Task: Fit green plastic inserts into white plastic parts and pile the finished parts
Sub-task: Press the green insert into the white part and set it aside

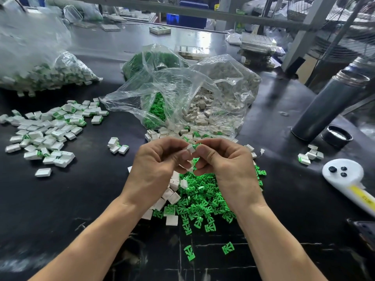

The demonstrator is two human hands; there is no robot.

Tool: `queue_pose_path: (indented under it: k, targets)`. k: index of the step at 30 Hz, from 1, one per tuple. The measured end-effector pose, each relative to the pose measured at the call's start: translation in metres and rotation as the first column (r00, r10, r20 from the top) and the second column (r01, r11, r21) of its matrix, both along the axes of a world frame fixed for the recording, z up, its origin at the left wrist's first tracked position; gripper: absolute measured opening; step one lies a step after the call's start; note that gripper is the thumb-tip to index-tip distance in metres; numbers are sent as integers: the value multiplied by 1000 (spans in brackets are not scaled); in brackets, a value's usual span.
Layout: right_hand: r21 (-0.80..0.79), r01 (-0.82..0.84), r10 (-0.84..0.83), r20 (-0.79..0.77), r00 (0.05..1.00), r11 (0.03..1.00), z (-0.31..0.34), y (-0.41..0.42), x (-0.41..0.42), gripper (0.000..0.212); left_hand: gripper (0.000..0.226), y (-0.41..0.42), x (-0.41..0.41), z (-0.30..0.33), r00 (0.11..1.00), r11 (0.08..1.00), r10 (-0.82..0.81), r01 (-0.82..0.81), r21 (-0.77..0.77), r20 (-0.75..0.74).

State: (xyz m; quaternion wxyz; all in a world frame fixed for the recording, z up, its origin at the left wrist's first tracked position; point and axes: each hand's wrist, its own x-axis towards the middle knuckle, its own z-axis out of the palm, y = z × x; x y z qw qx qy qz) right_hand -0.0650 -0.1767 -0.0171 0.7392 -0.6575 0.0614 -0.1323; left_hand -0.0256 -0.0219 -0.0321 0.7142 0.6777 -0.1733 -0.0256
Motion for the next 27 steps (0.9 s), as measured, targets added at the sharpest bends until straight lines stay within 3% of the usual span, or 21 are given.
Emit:
queue_pose_path:
  k: [6,13,21,27]
  targets:
    - [-189,25,-12,68,998,982,-5,1,-2,15,17,2,-2,2,1000,1000,0,0,-26,0]
    - [-384,67,-42,75,996,921,-8,4,-5,20,27,6,1,3,992,985,58,-75,156,113]
    - [-414,126,-81,123,989,902,-12,9,-5,16,40,4,-1,6,983,976,87,-116,182,163]
    - [-271,97,-69,111,991,958,-8,11,-6,29,24,4,-1,6,988,986,89,-105,131,124]
